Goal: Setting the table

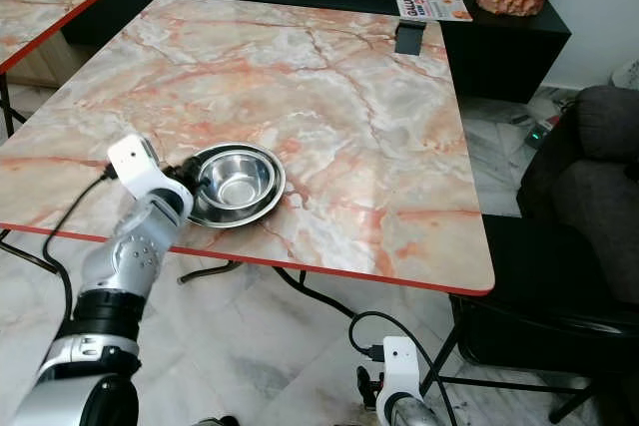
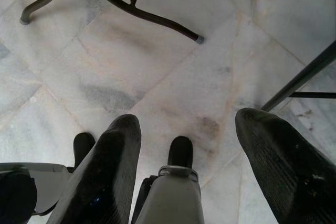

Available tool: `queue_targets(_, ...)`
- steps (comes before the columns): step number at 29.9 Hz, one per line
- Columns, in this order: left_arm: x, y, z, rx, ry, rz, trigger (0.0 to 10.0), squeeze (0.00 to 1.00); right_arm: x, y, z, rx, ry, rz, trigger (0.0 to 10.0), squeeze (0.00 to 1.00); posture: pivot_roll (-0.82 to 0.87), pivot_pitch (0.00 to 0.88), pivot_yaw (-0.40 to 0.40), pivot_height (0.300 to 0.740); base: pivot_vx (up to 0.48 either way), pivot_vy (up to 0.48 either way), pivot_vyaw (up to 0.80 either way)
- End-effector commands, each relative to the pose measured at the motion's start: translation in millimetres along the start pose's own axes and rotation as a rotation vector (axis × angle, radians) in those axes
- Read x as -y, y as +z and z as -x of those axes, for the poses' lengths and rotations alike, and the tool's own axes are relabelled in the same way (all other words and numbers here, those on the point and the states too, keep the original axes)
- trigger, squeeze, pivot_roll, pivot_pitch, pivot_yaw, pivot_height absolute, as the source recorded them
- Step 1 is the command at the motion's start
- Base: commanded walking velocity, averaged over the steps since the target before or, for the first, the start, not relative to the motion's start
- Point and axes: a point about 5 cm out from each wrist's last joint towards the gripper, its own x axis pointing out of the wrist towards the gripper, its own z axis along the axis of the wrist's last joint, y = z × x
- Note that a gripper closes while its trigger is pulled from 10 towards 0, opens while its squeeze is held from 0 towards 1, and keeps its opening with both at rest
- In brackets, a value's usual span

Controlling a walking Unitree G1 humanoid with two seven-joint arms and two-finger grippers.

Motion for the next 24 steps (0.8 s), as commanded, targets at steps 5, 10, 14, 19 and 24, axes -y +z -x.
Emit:
queue_targets(5, 10.5, 52, 5.1, 0.260, -0.026, -0.222, 10.0, 0.00, 1.6, -3, 0.7, -0.014, -0.005, -0.006, 10.0, 0.00, 0.07, 0.111, -0.046, 0.740, 0.000, 0.000, 0.00)
queue_targets(10, -12.0, 75, 9.9, 0.393, 0.041, -0.474, 10.0, 0.00, 0.9, -2, 0.5, -0.012, -0.002, -0.001, 10.0, 0.00, 0.08, 0.102, -0.043, 0.740, 0.000, 0.000, 0.00)
queue_targets(14, -50.0, 79, 14.0, 0.399, 0.165, -0.675, 10.0, 0.00, -0.6, -2, 0.3, -0.010, 0.002, 0.001, 10.0, 0.00, 0.07, 0.098, -0.038, 0.740, 0.000, 0.000, 0.00)
queue_targets(19, -113.1, 78, 28.0, 0.345, 0.360, -0.923, 10.0, 0.00, -2.2, -3, 0.3, -0.011, 0.003, 0.000, 10.0, 0.00, 0.08, 0.092, -0.026, 0.740, 0.000, 0.000, 0.00)
queue_targets(24, -159.1, 71, 46.9, 0.285, 0.500, -1.010, 10.0, 0.00, -3.1, -6, 0.8, -0.018, 0.006, 0.001, 10.0, 0.00, 0.09, 0.092, -0.026, 0.740, 0.000, 0.000, 0.00)
